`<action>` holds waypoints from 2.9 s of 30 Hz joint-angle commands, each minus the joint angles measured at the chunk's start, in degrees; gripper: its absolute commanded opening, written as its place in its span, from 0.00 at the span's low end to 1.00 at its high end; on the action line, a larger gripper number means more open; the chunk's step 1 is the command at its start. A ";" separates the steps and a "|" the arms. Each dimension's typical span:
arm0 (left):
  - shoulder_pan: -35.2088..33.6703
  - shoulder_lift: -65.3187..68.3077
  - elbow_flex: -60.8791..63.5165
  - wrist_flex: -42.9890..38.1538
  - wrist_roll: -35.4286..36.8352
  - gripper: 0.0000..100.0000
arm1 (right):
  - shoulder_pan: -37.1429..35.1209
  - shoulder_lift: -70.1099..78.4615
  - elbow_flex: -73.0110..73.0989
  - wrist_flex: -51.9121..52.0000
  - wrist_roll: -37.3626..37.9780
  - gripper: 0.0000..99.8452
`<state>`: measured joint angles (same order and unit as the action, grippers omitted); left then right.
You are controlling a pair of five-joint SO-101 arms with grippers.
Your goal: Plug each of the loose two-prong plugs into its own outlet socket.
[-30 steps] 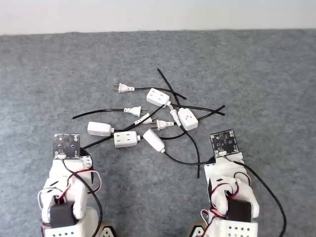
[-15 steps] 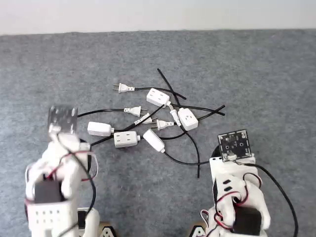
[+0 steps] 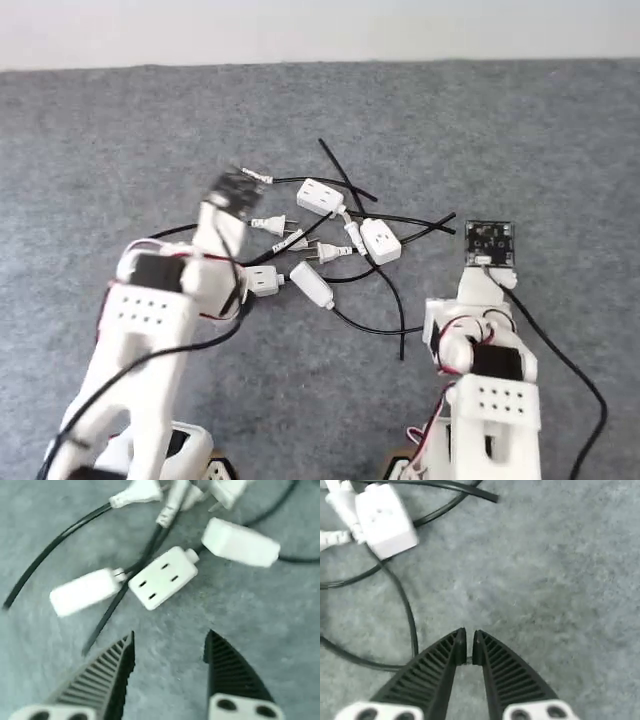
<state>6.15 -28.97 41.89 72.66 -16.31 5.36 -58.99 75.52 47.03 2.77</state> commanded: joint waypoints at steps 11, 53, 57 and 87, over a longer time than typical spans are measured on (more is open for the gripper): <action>1.14 18.90 -5.32 -15.30 -29.63 0.22 | 1.27 -6.90 4.22 -3.30 2.99 0.04; 5.89 45.54 -29.14 3.60 -43.52 0.01 | -2.77 -21.32 12.75 -5.76 10.37 0.04; 8.44 41.41 -28.88 11.60 -40.18 0.01 | -2.77 -21.32 14.51 -9.45 10.37 0.04; 14.33 -10.64 -1.63 8.26 15.47 0.02 | -5.23 -21.32 15.38 -9.71 10.64 0.04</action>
<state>26.99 -28.88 40.40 81.63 -6.99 0.53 -79.56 91.52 38.51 12.79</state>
